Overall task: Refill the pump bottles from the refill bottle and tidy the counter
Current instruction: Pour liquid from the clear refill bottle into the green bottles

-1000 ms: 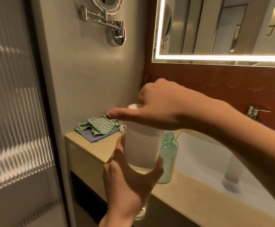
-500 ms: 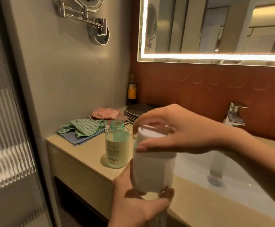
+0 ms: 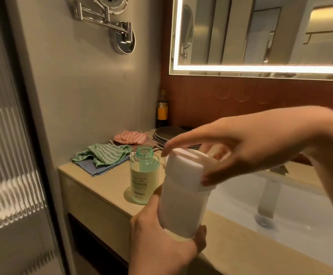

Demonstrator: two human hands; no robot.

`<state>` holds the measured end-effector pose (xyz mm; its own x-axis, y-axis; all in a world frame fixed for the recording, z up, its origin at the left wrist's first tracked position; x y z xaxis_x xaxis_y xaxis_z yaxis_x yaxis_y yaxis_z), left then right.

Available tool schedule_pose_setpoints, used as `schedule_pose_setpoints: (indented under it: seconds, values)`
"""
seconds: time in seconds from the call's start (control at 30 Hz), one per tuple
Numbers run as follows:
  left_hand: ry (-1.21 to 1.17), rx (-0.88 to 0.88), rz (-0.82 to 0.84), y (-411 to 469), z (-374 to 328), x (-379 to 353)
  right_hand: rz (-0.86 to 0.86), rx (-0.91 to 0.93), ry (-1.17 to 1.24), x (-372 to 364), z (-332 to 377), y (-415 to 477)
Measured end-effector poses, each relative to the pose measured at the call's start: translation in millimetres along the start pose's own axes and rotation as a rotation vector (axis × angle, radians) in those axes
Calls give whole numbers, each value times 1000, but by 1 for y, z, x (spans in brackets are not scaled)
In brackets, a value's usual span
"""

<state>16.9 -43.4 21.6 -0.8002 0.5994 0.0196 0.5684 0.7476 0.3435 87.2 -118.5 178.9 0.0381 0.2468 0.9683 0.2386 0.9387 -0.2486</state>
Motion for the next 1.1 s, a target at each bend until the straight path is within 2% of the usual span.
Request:
schedule_pose_setpoints:
  seconds: [0.1, 0.23, 0.3, 0.4, 0.43, 0.53, 0.63, 0.73, 0.87, 0.93, 1.0, 1.1]
  values:
    - [31, -68, -20, -2, -1, -1, -22, -13, 55, -1, 3, 2]
    - [79, -129, -13, -5, -8, -6, -119, -176, -127, -10, 6, 18]
    - [36, -96, -33, -6, -2, -4, -129, -99, -170, -11, 4, 21]
    - [39, -68, -32, -7, 4, 0, -9, 68, 3, -6, 6, 8]
    - [44, -89, -17, -6, 3, 0, -3, 69, 79, -4, 6, 5]
    - [53, -113, 3, -5, -1, -1, -79, -83, 65, -6, -3, 13]
    - [29, -13, -34, -4, 8, -1, -91, -211, -9, -13, -6, 22]
    - [45, -9, 23, -2, 7, -2, -87, -121, 19, -13, -8, 24]
    - [28, -14, 67, -3, 7, -2, 4, 38, 202, -9, -10, 10]
    - [6, -74, 58, -2, 8, -4, -22, 34, 240, -8, -7, 11]
    - [23, -111, 57, -1, 4, -5, -50, -75, 176, -13, -8, 17]
    - [-8, -18, 73, -1, 4, -8, -131, -151, -18, -16, -4, 24]
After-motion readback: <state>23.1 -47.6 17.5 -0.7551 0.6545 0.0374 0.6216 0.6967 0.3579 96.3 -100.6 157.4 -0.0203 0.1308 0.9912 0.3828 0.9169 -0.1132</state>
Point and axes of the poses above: each hand's wrist, its own y-axis towards the middle knuckle, its own x-axis out of the back of the hand, z = x × y, the point moved 5 cm from there along y, towards the middle knuckle, and after that the axes turned 10 degrees about -y, right-handed, at the moved point
